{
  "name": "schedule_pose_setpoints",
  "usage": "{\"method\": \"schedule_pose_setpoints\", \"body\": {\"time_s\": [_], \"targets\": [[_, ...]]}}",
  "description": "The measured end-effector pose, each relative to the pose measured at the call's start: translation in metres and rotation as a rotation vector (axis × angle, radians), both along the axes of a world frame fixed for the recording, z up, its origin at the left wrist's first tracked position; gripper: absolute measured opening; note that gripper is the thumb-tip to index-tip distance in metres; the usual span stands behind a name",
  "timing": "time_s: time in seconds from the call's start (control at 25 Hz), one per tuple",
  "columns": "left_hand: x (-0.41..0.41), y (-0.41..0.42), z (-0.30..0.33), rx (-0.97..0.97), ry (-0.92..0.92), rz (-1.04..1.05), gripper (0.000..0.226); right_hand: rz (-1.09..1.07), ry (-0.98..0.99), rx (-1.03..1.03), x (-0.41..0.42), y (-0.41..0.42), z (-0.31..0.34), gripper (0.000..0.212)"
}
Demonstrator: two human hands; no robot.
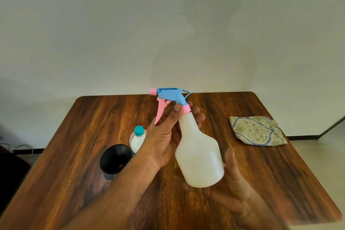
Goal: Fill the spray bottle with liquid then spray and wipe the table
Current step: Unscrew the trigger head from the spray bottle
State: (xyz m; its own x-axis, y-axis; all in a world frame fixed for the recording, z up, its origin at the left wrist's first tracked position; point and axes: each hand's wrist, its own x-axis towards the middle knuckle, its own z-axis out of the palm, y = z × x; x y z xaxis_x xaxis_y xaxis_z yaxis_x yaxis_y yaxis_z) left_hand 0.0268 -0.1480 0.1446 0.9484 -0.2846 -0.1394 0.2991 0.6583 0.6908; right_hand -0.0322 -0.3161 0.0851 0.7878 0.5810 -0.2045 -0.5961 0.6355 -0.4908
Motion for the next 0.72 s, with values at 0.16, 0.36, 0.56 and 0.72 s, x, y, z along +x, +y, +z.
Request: {"method": "schedule_pose_setpoints", "body": {"time_s": [0.16,0.36,0.56,0.72], "targets": [[0.002,0.001,0.001,0.017,-0.006,-0.007,0.046,0.063,0.029,0.022,-0.004,0.002,-0.003,0.076],[0.001,-0.001,-0.002,0.019,0.018,-0.034,0.048,-0.037,-0.051,-0.118,0.003,-0.006,0.0,0.088],[0.005,-0.003,-0.002,0.051,-0.002,-0.027,0.047,-0.007,-0.053,-0.131,0.005,-0.005,0.002,0.082],[0.007,-0.006,-0.006,0.055,0.012,-0.027,0.045,-0.032,-0.152,-0.279,0.009,-0.005,0.014,0.1]]}}
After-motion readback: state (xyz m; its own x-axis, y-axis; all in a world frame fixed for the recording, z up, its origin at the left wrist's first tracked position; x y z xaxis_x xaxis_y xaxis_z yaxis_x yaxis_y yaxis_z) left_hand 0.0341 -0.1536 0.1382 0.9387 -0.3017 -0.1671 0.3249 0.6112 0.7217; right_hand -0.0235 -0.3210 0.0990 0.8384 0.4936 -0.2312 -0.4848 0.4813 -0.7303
